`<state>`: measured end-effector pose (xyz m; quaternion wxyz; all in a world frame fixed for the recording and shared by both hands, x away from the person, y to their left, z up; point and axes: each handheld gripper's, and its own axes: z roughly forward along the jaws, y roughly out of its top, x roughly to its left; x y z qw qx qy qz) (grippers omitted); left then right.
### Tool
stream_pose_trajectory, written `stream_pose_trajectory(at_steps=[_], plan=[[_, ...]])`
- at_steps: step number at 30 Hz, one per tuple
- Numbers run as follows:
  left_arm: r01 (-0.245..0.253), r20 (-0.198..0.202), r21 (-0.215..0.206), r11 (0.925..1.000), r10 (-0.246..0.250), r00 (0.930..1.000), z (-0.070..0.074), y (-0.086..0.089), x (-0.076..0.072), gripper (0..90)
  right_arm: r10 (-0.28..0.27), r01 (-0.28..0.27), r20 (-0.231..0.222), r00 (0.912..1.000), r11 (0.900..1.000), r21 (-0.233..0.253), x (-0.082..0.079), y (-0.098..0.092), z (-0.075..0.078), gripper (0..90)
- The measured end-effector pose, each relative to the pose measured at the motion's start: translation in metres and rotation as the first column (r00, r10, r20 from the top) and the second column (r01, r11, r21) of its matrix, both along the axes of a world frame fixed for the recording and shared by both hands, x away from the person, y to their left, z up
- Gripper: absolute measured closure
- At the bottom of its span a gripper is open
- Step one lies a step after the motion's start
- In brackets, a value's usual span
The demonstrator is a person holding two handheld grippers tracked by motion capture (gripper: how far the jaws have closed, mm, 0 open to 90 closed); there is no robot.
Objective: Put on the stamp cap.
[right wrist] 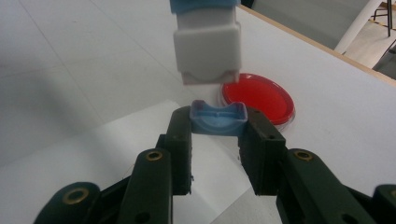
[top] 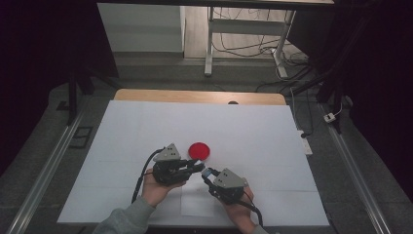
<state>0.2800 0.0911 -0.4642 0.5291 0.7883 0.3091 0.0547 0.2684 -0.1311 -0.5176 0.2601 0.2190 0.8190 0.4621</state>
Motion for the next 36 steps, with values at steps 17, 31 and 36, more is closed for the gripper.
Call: stream_pose_trajectory(at_steps=[17, 31, 36], plan=[[-0.01, -0.007, 0.014, 0.9999, 0.011, 0.9999, -0.0042, -0.0021, 0.0009, 74.9, -0.016, 0.016, 0.02, 0.9997, 1.0, 0.008, -0.002, 0.0044, 0.0, 65.2], [-0.007, -0.006, 0.012, 0.9999, 0.007, 1.0, -0.0057, -0.0046, 0.0006, 74.9, -0.022, 0.022, 0.031, 0.9993, 1.0, 0.003, -0.0028, 0.0046, -0.0008, 65.2], [-0.009, -0.005, 0.019, 0.9998, 0.009, 0.9999, -0.0063, -0.005, 0.0007, 74.9, -0.018, 0.018, 0.033, 0.9993, 1.0, 0.004, -0.0037, 0.0056, -0.0013, 65.2]])
